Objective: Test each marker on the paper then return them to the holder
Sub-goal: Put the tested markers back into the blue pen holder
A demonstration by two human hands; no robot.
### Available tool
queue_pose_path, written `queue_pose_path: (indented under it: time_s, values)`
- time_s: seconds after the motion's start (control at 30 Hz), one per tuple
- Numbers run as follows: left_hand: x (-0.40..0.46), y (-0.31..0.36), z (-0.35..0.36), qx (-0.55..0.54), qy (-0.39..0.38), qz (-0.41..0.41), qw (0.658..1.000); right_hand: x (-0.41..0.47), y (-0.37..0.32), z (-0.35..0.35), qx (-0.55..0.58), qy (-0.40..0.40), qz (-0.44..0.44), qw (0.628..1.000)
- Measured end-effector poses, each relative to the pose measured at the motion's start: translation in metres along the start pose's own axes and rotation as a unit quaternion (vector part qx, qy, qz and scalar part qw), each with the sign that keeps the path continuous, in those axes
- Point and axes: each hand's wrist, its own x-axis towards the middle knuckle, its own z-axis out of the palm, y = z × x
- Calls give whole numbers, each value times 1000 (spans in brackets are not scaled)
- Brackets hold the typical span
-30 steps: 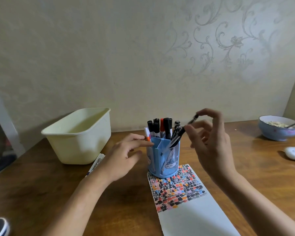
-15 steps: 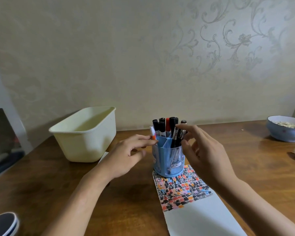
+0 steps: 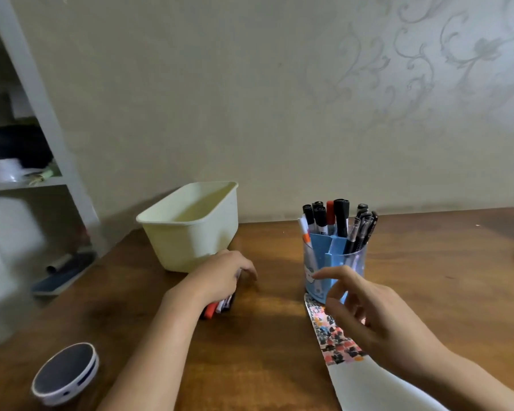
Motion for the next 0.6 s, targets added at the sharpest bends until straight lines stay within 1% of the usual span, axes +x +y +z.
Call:
queue_pose_path:
  time_s: [0.17, 0.33, 0.5, 0.6]
  values:
    - [-5, 1, 1, 2, -27, -8, 1000, 0, 2, -1, 4, -6, 9, 1000]
    - [-4, 1, 0, -9, -21, -8, 1000, 0, 4, 0, 1, -13, 19, 1000]
    - [-7, 9, 0, -13, -7, 10, 1000, 0, 3, -1, 7, -19, 23, 1000]
    - [-8, 17, 1, -10, -2, 39, 999, 0, 3, -1, 10, -19, 26, 999]
